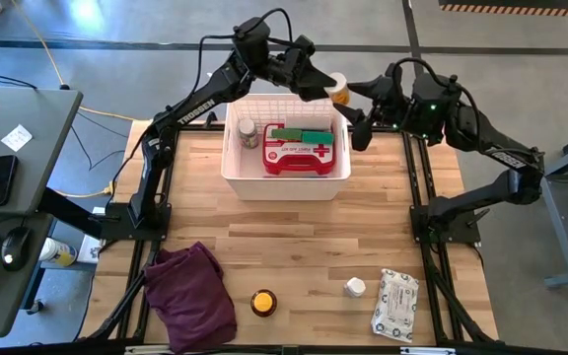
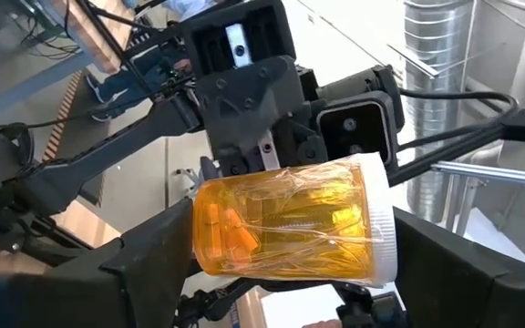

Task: Pick & place medical supplies in basket/bin
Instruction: Put the orange pill bottle into the white bin

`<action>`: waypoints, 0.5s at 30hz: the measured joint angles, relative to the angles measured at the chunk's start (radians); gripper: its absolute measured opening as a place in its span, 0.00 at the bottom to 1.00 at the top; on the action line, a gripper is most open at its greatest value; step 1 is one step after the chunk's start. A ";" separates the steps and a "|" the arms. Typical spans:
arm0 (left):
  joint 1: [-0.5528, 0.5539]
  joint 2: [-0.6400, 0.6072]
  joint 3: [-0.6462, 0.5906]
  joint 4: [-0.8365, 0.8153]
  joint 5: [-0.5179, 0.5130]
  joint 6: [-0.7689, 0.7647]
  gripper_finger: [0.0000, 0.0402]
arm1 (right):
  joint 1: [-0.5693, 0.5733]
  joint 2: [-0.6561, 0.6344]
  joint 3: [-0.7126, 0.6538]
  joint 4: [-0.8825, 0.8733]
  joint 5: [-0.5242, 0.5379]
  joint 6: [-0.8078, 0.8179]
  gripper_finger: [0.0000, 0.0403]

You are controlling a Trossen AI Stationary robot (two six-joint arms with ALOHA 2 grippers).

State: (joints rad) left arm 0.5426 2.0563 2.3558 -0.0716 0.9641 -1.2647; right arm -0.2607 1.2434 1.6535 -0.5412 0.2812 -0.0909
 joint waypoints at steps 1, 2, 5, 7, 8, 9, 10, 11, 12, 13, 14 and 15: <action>0.000 0.000 0.000 -0.008 -0.002 0.000 0.89 | 0.000 0.000 0.000 -0.001 -0.002 -0.003 0.58; 0.000 0.000 0.000 -0.012 -0.003 0.001 0.89 | 0.000 0.002 0.000 0.000 -0.005 -0.005 0.56; 0.000 0.000 0.000 -0.015 -0.004 0.001 0.90 | 0.000 0.005 0.000 0.001 -0.018 -0.017 0.47; 0.000 0.000 0.000 -0.015 -0.004 0.002 0.90 | 0.000 0.008 0.000 0.000 -0.022 -0.022 0.42; 0.000 0.000 0.000 -0.015 -0.004 0.002 0.90 | 0.000 0.010 0.000 0.000 -0.023 -0.023 0.40; 0.000 0.000 0.000 -0.016 -0.004 0.001 0.89 | 0.000 0.010 0.000 0.000 -0.023 -0.022 0.38; 0.001 0.000 0.000 -0.016 -0.003 0.001 0.89 | 0.000 0.010 0.000 0.000 -0.022 -0.022 0.38; 0.001 0.000 0.000 -0.016 -0.003 0.001 0.89 | 0.000 0.010 0.000 0.000 -0.022 -0.023 0.37; 0.000 0.000 0.000 -0.015 -0.004 0.001 0.89 | 0.000 0.010 0.000 0.000 -0.024 -0.023 0.37; 0.000 0.000 0.000 -0.015 -0.005 0.001 0.89 | 0.000 0.010 0.000 0.000 -0.024 -0.023 0.38; 0.000 0.000 0.000 -0.015 -0.004 0.001 0.90 | 0.000 0.010 0.000 0.000 -0.024 -0.023 0.40; 0.000 0.000 0.000 -0.015 -0.005 0.001 0.90 | 0.000 0.011 0.000 0.000 -0.023 -0.022 0.41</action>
State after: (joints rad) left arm 0.5430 2.0563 2.3558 -0.0864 0.9595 -1.2640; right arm -0.2611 1.2541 1.6539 -0.5407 0.2586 -0.1131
